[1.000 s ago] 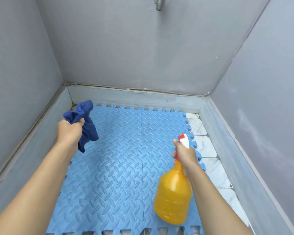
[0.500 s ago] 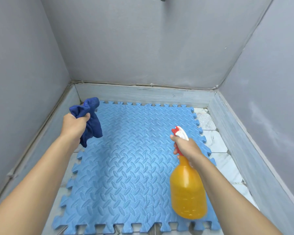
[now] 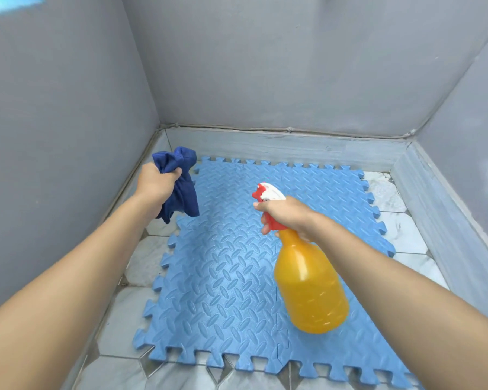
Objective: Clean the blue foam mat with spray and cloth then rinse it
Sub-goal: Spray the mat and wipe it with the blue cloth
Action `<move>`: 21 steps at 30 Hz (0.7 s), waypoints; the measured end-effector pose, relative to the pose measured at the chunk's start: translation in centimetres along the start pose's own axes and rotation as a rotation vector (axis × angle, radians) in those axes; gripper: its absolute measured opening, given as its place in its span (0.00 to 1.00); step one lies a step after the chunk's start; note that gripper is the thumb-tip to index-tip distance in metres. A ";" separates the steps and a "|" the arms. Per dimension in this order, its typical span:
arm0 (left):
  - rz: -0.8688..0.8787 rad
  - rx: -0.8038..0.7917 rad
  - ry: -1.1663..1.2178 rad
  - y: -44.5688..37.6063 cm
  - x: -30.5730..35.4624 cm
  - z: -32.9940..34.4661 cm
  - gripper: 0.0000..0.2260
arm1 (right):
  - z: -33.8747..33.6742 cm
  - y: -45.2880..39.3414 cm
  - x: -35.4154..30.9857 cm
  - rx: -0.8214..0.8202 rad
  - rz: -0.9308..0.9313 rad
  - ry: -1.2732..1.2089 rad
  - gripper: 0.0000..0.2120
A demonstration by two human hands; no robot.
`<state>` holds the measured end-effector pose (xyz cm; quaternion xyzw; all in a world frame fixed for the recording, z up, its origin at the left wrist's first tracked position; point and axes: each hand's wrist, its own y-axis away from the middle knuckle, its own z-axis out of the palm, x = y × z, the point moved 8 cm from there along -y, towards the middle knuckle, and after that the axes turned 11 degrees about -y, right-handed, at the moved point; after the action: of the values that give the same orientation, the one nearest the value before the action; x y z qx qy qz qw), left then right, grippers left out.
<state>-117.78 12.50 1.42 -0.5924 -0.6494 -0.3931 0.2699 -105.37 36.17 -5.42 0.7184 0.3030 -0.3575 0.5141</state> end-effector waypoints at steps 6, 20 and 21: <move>0.053 -0.053 -0.141 0.0 -0.8 -1.1 0.06 | 2.0 2.6 4.3 -0.166 0.074 0.021 0.21; 0.089 -0.127 -0.215 0.6 -1.9 -0.1 0.08 | 1.7 13.4 14.4 -0.248 0.131 0.481 0.26; 0.091 -0.138 -0.237 0.6 -2.2 0.2 0.07 | 0.3 13.9 15.1 -0.203 0.152 0.417 0.26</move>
<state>-116.86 11.41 -0.33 -0.6807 -0.6205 -0.3515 0.1675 -85.76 32.94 -10.69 0.7420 0.3821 -0.1294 0.5354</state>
